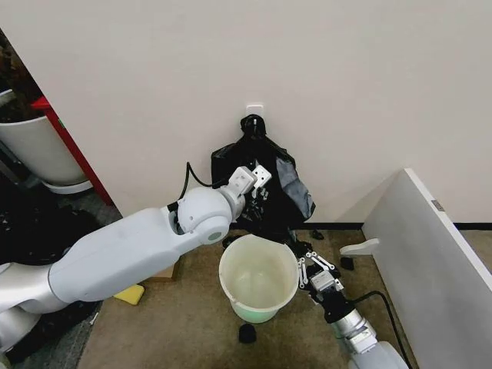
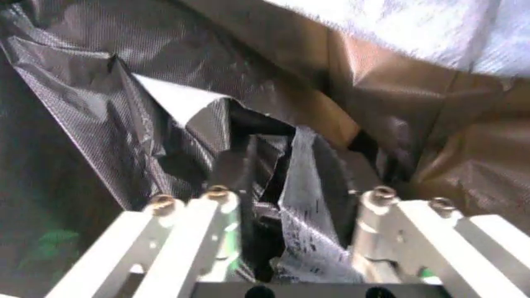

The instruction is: Place the garbage bag over the trash bin.

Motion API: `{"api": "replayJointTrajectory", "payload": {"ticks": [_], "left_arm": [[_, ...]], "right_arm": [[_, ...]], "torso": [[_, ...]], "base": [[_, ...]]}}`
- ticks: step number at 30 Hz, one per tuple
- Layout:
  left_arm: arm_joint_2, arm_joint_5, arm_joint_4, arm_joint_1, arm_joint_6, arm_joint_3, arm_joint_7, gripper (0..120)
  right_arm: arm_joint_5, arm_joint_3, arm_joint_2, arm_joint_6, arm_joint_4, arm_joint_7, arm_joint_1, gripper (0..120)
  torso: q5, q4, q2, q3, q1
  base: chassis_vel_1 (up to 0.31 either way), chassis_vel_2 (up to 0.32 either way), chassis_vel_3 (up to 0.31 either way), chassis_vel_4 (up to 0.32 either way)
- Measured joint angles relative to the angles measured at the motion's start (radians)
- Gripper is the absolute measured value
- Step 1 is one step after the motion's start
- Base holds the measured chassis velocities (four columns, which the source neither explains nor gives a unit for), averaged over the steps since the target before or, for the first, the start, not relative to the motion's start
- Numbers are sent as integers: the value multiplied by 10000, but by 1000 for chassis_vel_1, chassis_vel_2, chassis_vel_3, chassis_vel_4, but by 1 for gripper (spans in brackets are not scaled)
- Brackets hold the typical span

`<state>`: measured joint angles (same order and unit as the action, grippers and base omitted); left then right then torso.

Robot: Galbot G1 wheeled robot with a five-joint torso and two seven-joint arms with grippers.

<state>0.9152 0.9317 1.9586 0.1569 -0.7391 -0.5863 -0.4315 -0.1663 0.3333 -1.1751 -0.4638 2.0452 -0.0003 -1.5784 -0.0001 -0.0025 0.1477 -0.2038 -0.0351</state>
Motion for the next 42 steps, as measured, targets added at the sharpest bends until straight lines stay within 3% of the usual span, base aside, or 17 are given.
{"api": "replayJointTrajectory", "payload": {"ticks": [2, 15, 19, 23, 25, 30, 33, 38, 42], "left_arm": [[16, -299, -77, 17, 9, -93, 85, 43], [154, -478, -425, 33, 28, -514, 137, 86], [145, -392, -531, 6, 31, -589, 140, 77], [134, -107, -606, 29, 34, -607, 125, 58], [131, -32, -608, 43, 34, -608, 111, 56], [103, 140, -625, 114, 35, -587, 42, 33], [103, 224, -637, 147, 35, -551, -11, 30], [73, 358, -651, 414, 36, -119, -255, 4], [9, 369, -527, 898, 381, 492, -376, 0]], "right_arm": [[-3, 14, -9, -5, -1, 0, -54, 0], [-28, 34, -64, -37, 14, -3, -136, 0], [-36, 76, -68, -37, 28, -3, -164, 0], [-38, 89, -90, -37, 36, 8, -170, 0], [-39, 89, -90, -37, 38, 10, -171, 0], [88, 81, -60, 78, 128, 66, -180, 0], [137, 65, -47, 119, 157, 77, -191, 0], [170, 77, -30, 116, 102, 92, -171, 0], [207, -63, -84, 187, 92, 157, -193, 0]], "torso": [[0, 0, 0, 0, 0], [1, -1, 0, 0, 0], [1, 0, 0, 0, 0], [1, 0, 0, 0, 0], [0, 0, 0, 0, 0], [1, 0, 0, 0, 0], [1, 0, 0, 0, 0], [2, -1, 0, 0, 0], [1, 0, 0, 0, 0]], "base": [[0, 0, 0, 0], [0, 0, 0, 0], [0, 0, 0, 0], [0, 0, 0, 0], [0, 0, 0, 0], [0, 0, 0, 0], [0, 0, 0, 0], [0, 0, 0, 0], [0, 0, 0, 0]]}}
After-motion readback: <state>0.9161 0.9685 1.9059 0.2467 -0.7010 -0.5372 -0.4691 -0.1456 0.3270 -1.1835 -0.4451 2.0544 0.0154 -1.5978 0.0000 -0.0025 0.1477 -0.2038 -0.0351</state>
